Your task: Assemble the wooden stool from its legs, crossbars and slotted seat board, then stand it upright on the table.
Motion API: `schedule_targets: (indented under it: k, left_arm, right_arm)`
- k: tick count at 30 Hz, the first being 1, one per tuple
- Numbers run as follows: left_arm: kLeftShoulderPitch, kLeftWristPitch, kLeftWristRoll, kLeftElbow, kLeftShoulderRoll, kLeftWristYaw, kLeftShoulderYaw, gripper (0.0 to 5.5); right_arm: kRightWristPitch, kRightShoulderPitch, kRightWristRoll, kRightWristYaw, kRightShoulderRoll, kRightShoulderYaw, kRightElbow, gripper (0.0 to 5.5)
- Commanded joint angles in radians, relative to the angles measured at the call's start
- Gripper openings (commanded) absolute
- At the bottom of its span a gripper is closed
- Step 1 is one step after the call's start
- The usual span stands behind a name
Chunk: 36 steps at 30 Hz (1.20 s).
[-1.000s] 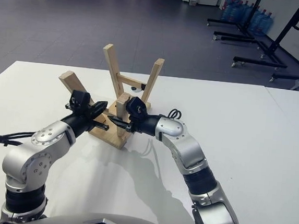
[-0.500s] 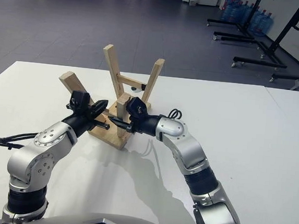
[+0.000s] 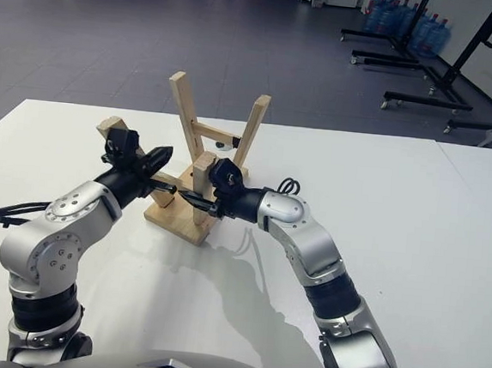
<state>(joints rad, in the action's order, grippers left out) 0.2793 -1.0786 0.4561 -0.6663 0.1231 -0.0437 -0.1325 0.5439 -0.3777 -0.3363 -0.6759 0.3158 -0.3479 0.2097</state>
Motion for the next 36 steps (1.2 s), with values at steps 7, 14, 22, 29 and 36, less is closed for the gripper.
schedule_targets:
  k: [7,14,22,29,36]
  left_arm:
    - [0.016,0.018,-0.009,0.018,0.073,-0.030,-0.010,0.00]
    - [0.002,0.043,0.029,-0.006,0.137,-0.108,-0.032,0.00]
    - [-0.063,0.071,0.343,-0.023,0.493,-0.574,-0.289,0.00]
    - [-0.417,0.280,0.119,-0.140,0.763,-0.825,-0.020,0.00]
    - [-0.343,0.280,-0.032,-0.152,0.666,-0.617,0.188,0.00]
  right_arm:
    - [-0.005,0.126,-0.026,-0.019,-0.029,0.044,-0.098,3.23]
    - [-0.024,0.142,-0.038,-0.065,-0.002,0.089,-0.067,4.23]
    - [-0.020,0.188,-0.064,-0.194,0.206,0.218,-0.076,5.35]
    - [-0.183,0.078,0.091,-0.013,0.206,0.313,-0.282,5.35]
    - [-0.215,0.022,0.159,0.046,0.187,0.307,-0.336,5.35]
